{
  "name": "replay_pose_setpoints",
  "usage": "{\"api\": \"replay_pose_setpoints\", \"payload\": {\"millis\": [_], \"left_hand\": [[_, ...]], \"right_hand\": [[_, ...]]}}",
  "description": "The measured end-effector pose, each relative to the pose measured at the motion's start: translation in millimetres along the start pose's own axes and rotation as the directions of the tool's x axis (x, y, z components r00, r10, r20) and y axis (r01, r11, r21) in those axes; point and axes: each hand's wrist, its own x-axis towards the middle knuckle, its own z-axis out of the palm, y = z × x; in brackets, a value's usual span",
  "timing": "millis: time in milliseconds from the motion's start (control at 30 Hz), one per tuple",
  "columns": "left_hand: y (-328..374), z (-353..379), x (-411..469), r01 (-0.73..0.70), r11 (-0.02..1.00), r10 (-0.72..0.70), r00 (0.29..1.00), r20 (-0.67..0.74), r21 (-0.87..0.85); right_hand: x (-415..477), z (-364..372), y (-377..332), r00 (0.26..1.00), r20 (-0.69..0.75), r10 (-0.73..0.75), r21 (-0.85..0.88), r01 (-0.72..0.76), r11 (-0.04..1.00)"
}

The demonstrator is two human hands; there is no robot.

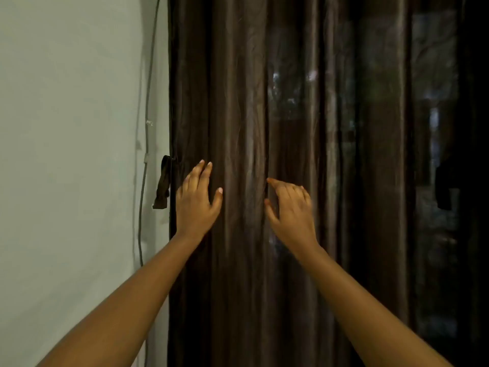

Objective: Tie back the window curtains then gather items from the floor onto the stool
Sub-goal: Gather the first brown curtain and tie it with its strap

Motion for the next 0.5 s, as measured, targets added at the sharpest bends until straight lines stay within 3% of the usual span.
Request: {"api": "replay_pose_setpoints", "payload": {"millis": [133, 267, 500], "left_hand": [[-49, -1, 1, 0.116, 0.992, -0.118, 0.993, -0.023, -0.052], [-97, 8, 13, 0.277, 0.958, -0.276, 0.961, 0.027, -0.07], [-143, 31, 27, 0.362, 0.925, -0.356, 0.932, 0.07, -0.114]], "right_hand": [[1, 29, -17, 0.991, 0.13, -0.016, 0.114, 0.001, 0.993], [23, 65, -42, 0.992, 0.121, 0.019, 0.165, -0.039, 0.986], [32, 124, -62, 0.951, 0.119, 0.286, 0.027, -0.291, 0.956]]}}
